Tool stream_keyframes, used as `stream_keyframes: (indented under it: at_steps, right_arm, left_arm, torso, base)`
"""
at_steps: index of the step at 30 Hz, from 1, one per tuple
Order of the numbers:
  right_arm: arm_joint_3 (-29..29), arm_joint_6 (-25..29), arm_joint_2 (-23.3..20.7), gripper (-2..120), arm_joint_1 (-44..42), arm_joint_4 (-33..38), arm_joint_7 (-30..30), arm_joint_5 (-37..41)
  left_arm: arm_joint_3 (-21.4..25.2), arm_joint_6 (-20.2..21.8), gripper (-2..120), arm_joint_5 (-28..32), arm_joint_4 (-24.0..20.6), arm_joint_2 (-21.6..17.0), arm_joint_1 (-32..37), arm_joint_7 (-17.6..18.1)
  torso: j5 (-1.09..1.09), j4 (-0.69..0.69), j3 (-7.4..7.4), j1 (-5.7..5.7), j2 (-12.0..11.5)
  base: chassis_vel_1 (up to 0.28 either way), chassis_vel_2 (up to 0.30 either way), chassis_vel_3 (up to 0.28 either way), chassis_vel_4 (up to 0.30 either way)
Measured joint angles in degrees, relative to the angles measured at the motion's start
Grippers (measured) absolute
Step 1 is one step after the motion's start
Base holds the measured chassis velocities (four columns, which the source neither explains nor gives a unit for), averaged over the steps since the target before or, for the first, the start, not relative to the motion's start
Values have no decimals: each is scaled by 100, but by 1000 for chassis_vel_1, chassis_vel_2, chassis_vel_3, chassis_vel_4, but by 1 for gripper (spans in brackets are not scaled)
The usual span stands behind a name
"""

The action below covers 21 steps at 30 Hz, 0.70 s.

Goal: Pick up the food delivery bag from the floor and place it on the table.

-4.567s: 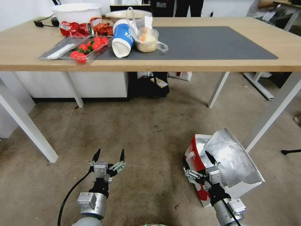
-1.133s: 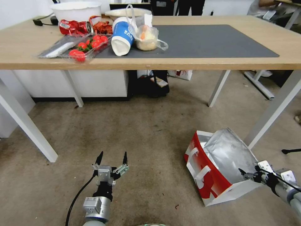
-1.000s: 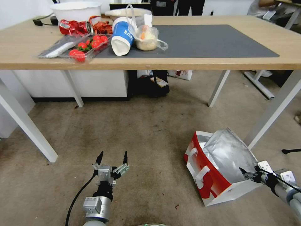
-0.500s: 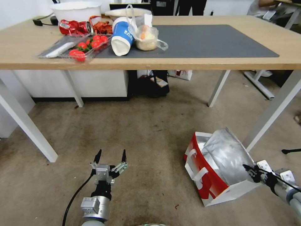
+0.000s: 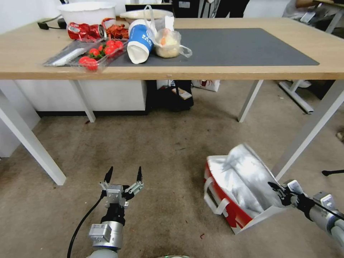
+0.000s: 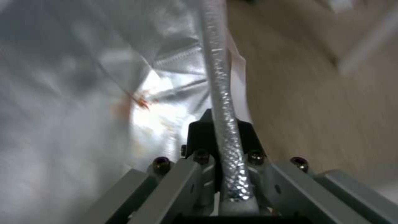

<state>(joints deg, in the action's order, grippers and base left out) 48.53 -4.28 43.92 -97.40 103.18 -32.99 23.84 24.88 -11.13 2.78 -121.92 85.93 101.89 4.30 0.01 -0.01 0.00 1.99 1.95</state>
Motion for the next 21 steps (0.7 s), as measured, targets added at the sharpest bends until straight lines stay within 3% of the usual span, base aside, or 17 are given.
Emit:
stream_keyframes:
  at_steps: [9, 21]
  right_arm:
    - [340, 282, -452, 0, -162, 751, -591, 429]
    - [525, -372, -890, 0, -183, 1674, -817, 1391]
  left_arm:
    - [-38, 35, 100, 38, -218, 22, 73, 0]
    - [23, 100, 100, 46, -375, 16, 158, 105]
  torso:
    - [-1, 1, 0, 0, 0]
    - [-1, 1, 0, 0, 0]
  base:
    - [0, 0, 0, 0]
    - [0, 0, 0, 0]
